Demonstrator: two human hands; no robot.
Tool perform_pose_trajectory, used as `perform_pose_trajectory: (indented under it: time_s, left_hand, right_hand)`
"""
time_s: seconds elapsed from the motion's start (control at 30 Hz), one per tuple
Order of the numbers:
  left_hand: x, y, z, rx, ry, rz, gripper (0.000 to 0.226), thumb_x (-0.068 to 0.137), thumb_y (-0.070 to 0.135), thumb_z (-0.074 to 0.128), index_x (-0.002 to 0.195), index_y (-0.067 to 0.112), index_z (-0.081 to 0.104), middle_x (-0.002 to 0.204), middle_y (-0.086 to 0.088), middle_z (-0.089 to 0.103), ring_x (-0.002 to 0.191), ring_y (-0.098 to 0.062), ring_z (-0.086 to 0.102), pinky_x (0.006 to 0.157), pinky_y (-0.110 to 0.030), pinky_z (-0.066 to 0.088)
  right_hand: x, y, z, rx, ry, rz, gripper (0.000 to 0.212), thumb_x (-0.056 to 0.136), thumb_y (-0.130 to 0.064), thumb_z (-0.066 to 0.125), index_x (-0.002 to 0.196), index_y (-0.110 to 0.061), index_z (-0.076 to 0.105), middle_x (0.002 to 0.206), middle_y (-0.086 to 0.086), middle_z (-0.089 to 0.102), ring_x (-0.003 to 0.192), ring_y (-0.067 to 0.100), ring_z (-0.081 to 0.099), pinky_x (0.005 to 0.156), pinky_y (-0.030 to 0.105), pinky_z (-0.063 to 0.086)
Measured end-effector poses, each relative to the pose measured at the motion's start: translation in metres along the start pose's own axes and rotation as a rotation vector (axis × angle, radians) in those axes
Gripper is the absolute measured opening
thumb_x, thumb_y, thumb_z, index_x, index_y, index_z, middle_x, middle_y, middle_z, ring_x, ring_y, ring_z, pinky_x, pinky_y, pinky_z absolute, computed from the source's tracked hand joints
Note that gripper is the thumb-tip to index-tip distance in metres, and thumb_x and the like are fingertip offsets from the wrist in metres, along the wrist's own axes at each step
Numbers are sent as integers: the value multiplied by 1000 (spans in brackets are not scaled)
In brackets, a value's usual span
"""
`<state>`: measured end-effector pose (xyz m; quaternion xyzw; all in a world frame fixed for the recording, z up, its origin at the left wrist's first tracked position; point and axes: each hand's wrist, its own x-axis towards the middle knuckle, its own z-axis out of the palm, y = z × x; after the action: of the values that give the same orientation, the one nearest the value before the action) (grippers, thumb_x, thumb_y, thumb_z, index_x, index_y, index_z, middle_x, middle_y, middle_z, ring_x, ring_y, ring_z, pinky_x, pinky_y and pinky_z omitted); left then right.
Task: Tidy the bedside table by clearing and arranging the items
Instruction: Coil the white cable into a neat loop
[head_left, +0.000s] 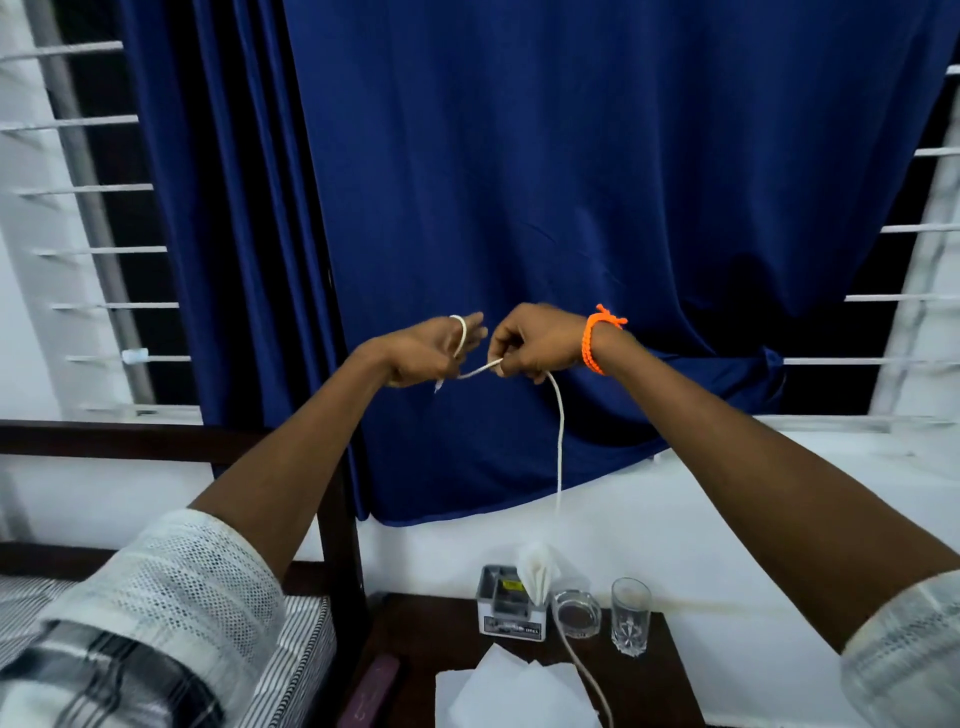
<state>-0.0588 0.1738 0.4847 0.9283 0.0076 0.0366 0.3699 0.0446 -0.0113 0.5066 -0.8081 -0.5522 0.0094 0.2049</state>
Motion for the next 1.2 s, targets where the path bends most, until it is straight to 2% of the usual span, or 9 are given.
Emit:
perform_pose_trajectory:
  time_s: [0.1, 0.17, 0.23, 0.33, 0.5, 0.67, 0.8, 1.0, 1.2]
  left_hand:
    - [3, -9, -2, -29, -129, -24, 95, 81, -8, 60, 162, 21, 20, 161, 5, 40, 148, -11, 37, 126, -42, 26]
    - [0, -6, 0, -45, -160, -11, 75, 85, -11, 59, 152, 16, 40, 135, -5, 56, 128, -17, 50, 115, -35, 37]
    - [-1, -5, 1, -103, -153, 0, 64, 89, -14, 59, 143, 19, 51, 139, -15, 55, 136, -23, 50, 116, -37, 40]
    - [-1, -6, 6, -208, -159, -47, 65, 92, -15, 60, 148, 14, 44, 151, -1, 51, 147, -17, 42, 117, -35, 40]
    - [-5, -7, 15, -451, -274, -23, 70, 93, -15, 58, 155, 2, 30, 151, -13, 54, 140, -23, 52, 118, -38, 41]
    - [-23, 2, 15, -693, -539, 205, 59, 97, -20, 36, 155, -8, 26, 159, -28, 36, 150, -40, 35, 123, -46, 31]
    - [-31, 14, 15, -833, -603, 348, 61, 93, -17, 41, 153, -10, 29, 156, -28, 41, 146, -39, 40, 121, -45, 36]
    - [-28, 17, 20, -1118, -537, 521, 67, 91, -21, 52, 153, -11, 27, 157, -29, 39, 146, -39, 41, 121, -43, 36]
    - [-20, 14, 17, -1168, -252, 585, 63, 96, -16, 38, 156, -7, 23, 163, -25, 30, 150, -35, 35, 123, -38, 32]
  right_hand:
    - [-3, -4, -8, -106, 51, -56, 8, 88, -16, 71, 95, -17, 76, 77, -3, 70, 59, 13, 66, 57, 23, 58]
    - [-3, -4, -12, -117, 77, -102, 9, 89, -18, 72, 97, -17, 76, 77, -7, 68, 60, 11, 63, 54, 19, 53]
    - [-2, -4, -14, -142, 93, -158, 9, 89, -20, 73, 96, -19, 77, 80, -6, 70, 62, 10, 63, 54, 16, 49]
    - [1, -6, -16, -195, 133, -240, 11, 89, -25, 73, 98, -20, 77, 85, -12, 67, 72, 2, 61, 62, 7, 44]
    - [4, -7, -20, -177, 149, -319, 13, 90, -25, 72, 102, -21, 76, 92, -12, 63, 80, -3, 59, 70, 10, 43]
    - [6, 0, -17, 312, 104, -326, 17, 93, -10, 68, 108, -4, 73, 97, 8, 74, 81, 6, 65, 71, 23, 54]
    - [6, 3, 1, 629, 89, -330, 18, 95, -6, 63, 112, -2, 71, 105, 7, 76, 98, 16, 71, 86, 28, 56]
    - [5, -6, 34, 1092, -68, -222, 23, 102, -12, 48, 112, -7, 68, 101, 13, 72, 91, 25, 66, 81, 38, 58]
    - [11, -13, 61, 1120, -16, -63, 20, 104, -20, 48, 101, -7, 63, 77, 9, 66, 61, 15, 61, 63, 36, 59]
